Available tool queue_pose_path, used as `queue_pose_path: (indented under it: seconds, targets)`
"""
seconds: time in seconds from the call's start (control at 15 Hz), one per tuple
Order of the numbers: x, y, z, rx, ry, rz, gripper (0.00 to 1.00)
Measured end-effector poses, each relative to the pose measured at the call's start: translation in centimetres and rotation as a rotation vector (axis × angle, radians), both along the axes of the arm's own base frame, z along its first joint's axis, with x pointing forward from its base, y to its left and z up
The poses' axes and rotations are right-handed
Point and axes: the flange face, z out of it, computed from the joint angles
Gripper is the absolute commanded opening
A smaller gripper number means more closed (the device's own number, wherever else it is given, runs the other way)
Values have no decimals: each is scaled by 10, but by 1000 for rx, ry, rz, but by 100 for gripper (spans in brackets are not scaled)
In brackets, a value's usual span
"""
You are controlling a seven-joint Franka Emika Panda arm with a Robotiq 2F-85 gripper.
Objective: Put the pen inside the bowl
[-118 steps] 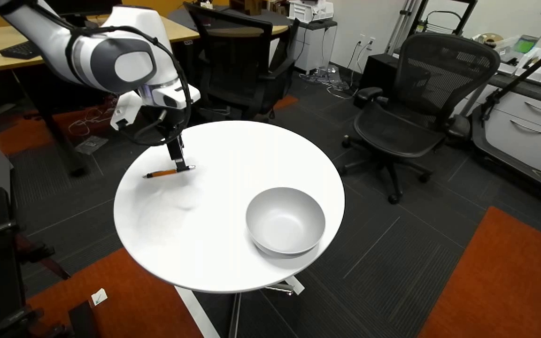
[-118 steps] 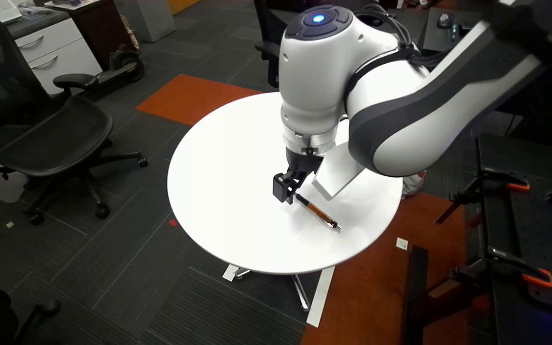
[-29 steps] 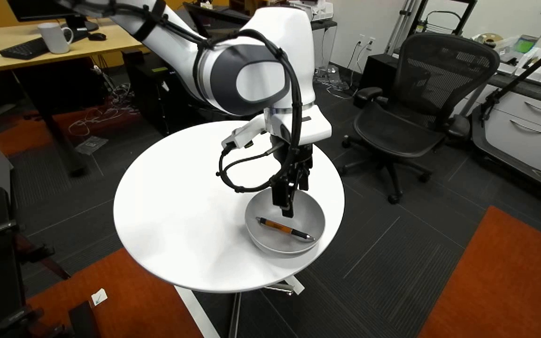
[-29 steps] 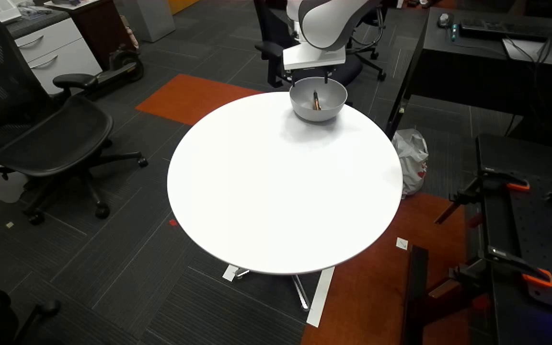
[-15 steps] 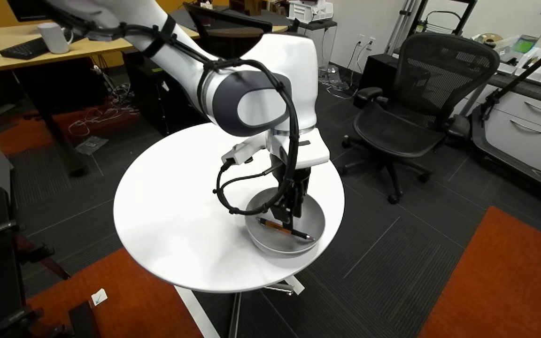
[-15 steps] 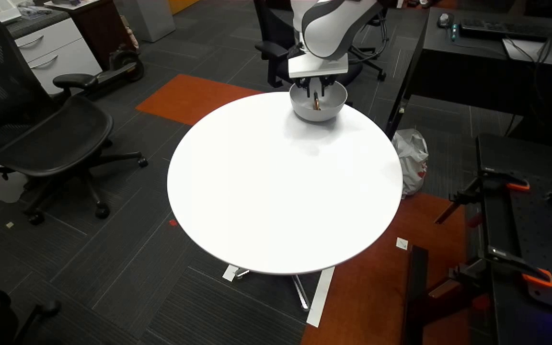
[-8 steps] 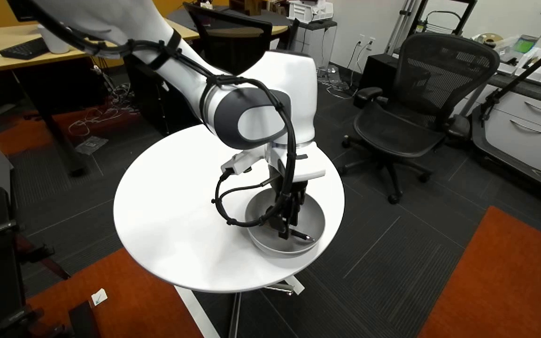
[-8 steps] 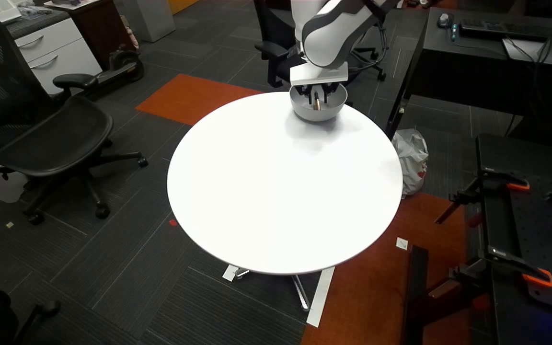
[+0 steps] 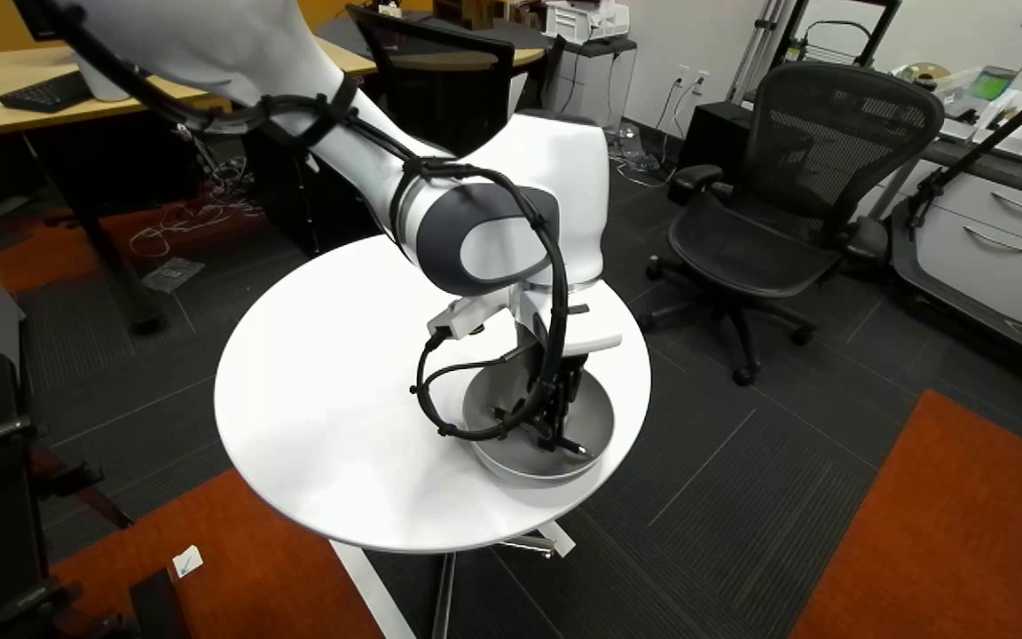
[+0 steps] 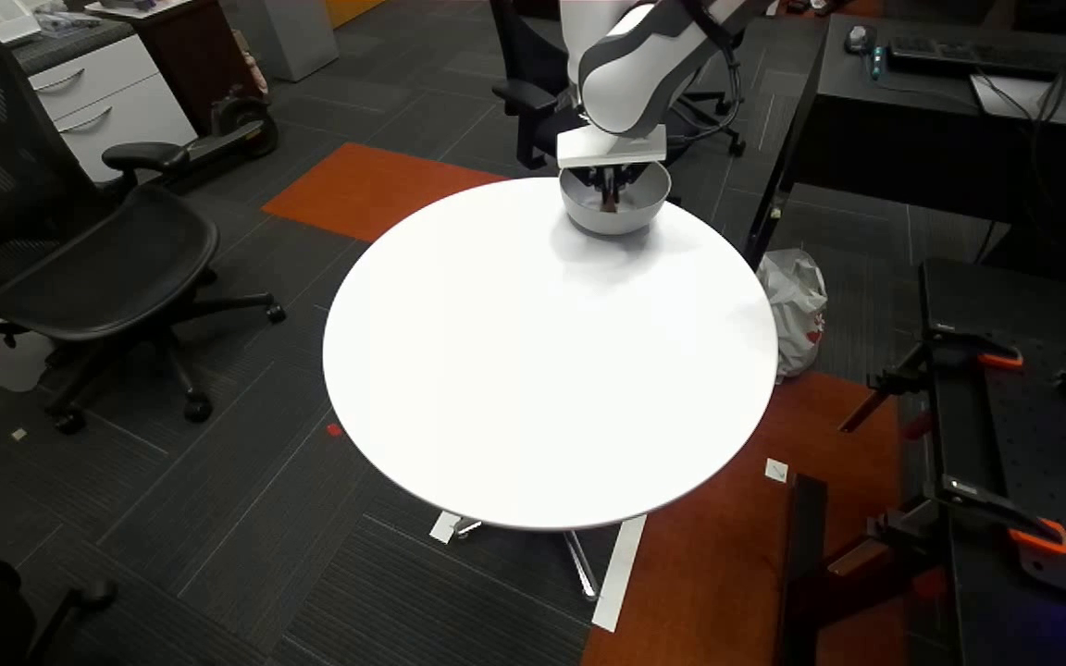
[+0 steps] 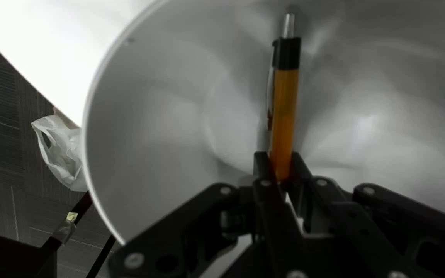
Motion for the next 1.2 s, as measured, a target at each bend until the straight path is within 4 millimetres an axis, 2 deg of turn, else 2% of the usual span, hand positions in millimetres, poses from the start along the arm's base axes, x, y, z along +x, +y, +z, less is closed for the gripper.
queue_pose_path:
  seconds: [0.33,0.73,1.0,1.2]
  targets:
    - [3,-1,11,-7,-14,1,4]
    - [2,8,67,-52,-66,38,4]
    - [-6,32,100,-83,-80,82,4]
    - [-13,69,108,-106,-78,101,4]
